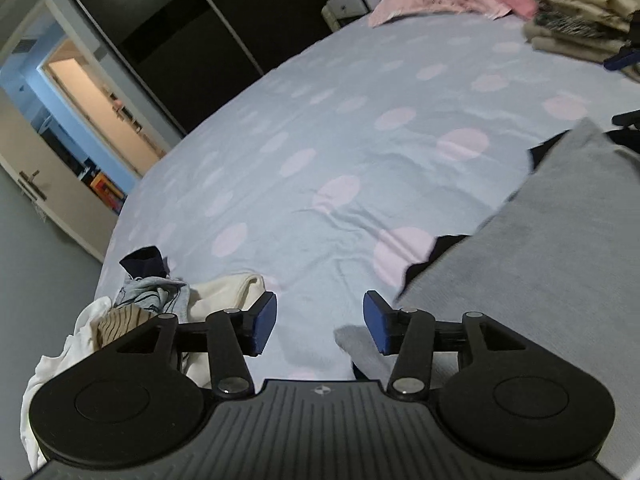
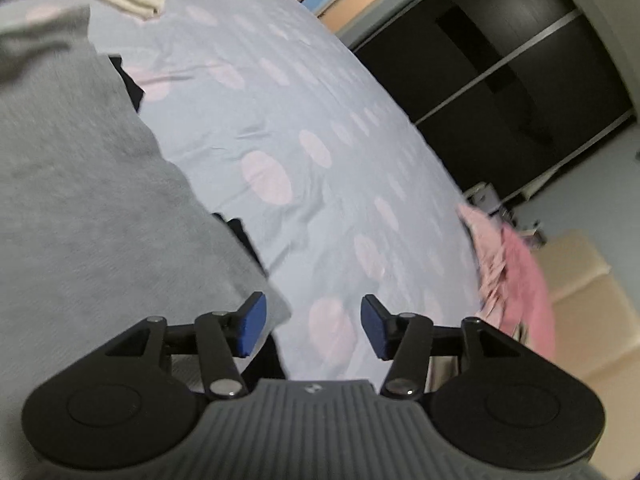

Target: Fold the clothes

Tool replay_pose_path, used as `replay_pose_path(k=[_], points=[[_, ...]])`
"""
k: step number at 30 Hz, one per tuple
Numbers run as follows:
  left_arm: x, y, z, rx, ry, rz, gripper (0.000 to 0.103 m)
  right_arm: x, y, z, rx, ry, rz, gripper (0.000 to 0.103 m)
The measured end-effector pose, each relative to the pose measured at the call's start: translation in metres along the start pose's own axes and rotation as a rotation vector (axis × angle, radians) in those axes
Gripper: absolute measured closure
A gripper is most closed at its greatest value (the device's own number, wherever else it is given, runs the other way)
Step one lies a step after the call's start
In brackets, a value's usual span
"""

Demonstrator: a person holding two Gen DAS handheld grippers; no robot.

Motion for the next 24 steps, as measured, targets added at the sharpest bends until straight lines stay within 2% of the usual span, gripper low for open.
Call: replay_pose_path(k=[3, 9, 11, 13, 17, 20, 24], points=[[-0.022, 0.011, 0.012, 0.001, 0.006, 0.025, 0.052, -0.022, 0.005, 0.01, 0.103, -0.047, -0.067, 0.047], [-0.07, 0.044, 0.056, 0.011, 0.021, 0.104, 0.051, -0.083, -0.004, 0.051, 0.261, -0.114, -0.2, 0.047], [-0.085, 0.056, 0.07, 0.004, 0.03, 0.123, 0.046, -0.098, -0.011, 0.062, 0.285, -0.11, -0.215, 0.046], [-0.097, 0.069, 0.082, 0.014, 0.03, 0.123, 0.044, -0.114, -0.022, 0.076, 0.268, -0.09, -0.216, 0.045], [-0.11, 0.102, 0.094, 0.111, 0.026, 0.095, 0.044, -0.137, -0.051, 0.098, 0.162, -0.054, -0.204, 0.043], [-0.113, 0.131, 0.099, 0.236, 0.029, 0.039, 0.043, -0.148, -0.072, 0.111, 0.072, -0.022, -0.188, 0.036], [-0.106, 0.169, 0.109, 0.43, 0.01, -0.012, 0.043, -0.151, -0.095, 0.125, -0.091, 0.015, -0.14, 0.035]])
Point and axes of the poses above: each gripper's, at about its wrist camera, not at the fingertips, and x roughly the way its jaws point, y to its right, z to its underside, the point moved 5 cm from there along x, roughly the way its jaws point, and after that the axes turned 13 degrees about x, right-handed, at the moved point
